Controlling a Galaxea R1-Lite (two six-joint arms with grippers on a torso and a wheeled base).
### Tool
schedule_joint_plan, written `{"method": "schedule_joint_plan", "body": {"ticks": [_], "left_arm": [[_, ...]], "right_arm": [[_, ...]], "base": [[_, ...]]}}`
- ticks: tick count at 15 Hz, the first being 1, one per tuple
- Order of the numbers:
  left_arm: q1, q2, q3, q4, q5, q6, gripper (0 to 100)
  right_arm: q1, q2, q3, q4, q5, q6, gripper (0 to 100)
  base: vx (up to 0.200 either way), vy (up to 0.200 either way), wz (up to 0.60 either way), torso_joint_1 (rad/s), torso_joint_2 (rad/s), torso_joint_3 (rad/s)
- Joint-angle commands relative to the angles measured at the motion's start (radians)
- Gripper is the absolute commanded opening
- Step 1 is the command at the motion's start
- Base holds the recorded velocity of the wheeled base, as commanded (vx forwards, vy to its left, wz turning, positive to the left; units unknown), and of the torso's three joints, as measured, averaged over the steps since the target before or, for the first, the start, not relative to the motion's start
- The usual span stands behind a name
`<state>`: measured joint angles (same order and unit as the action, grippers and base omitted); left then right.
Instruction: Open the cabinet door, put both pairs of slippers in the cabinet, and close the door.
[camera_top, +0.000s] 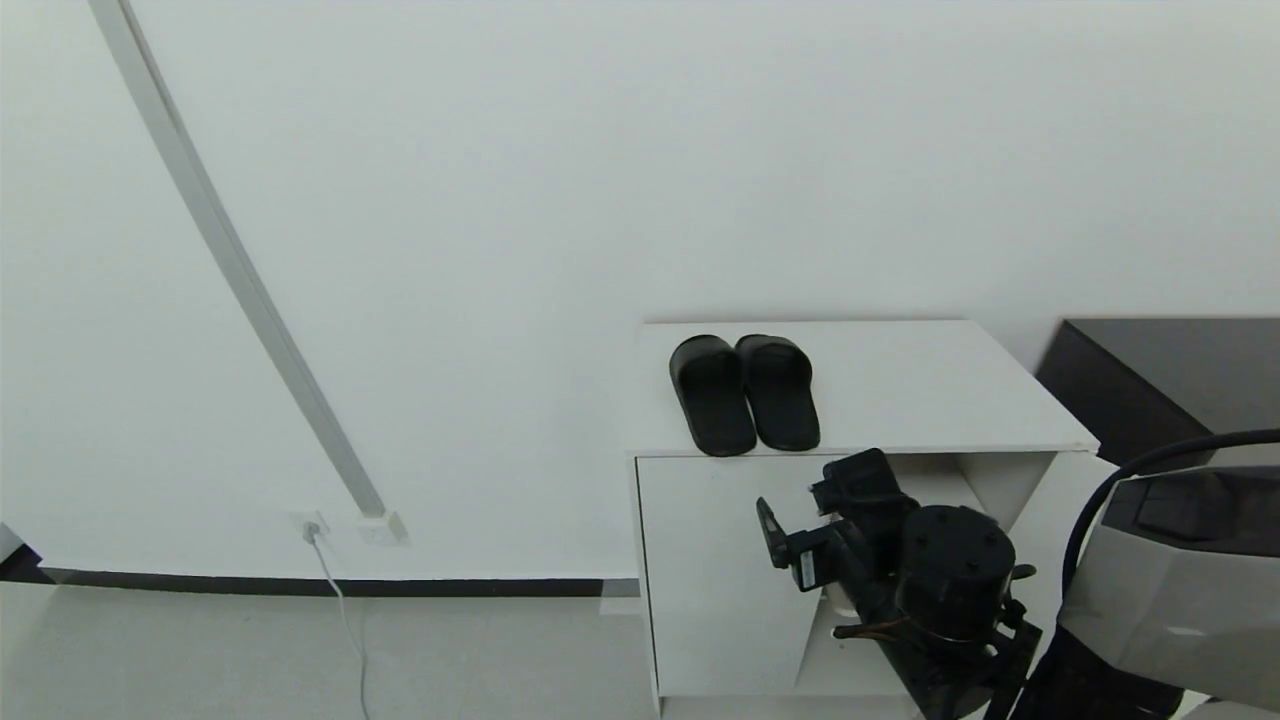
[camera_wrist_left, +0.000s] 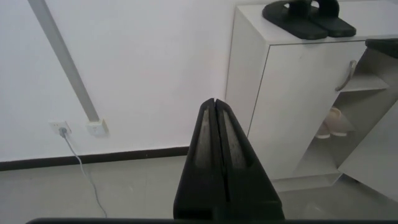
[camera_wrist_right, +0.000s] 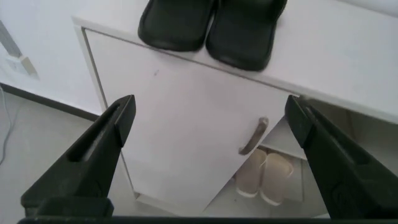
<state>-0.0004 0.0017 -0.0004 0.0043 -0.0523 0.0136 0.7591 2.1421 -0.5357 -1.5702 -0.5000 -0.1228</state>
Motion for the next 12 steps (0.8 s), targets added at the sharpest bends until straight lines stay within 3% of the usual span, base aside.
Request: {"method": "schedule_joint_plan", "body": {"ticks": [1, 4, 6, 10, 12], "left_arm": [[0.0, 0.001, 0.0, 0.0, 0.0, 0.0, 0], [0.0, 0.001, 0.0, 0.0, 0.0, 0.0, 0], [0.0, 0.001, 0.0, -0.001, 0.0, 0.0, 0], [0.0, 0.001, 0.0, -0.001, 0.0, 0.002, 0], [0.0, 0.001, 0.0, 0.0, 0.0, 0.0, 0]], "right_arm": [[-0.011, -0.013, -0.001, -0.001, 0.032, -0.009, 100], [-0.05, -0.064, -0.055, 0.067, 0.054, -0.055, 100], [-0.06, -0.102, -0.191, 0.253, 0.054, -0.026, 100], [-0.054, -0.151, -0.464, 0.819, 0.024, 0.259, 100], [-0.05, -0.149, -0.523, 0.918, -0.011, 0.322, 100]], "base": [[0.0, 0.0, 0.0, 0.159, -0.36, -0.198], [0.0, 0.0, 0.0, 0.022, -0.03, -0.02], [0.0, 0.0, 0.0, 0.0, 0.0, 0.0], [0.0, 0.0, 0.0, 0.0, 0.0, 0.0], [0.0, 0.0, 0.0, 0.0, 0.0, 0.0]]}}
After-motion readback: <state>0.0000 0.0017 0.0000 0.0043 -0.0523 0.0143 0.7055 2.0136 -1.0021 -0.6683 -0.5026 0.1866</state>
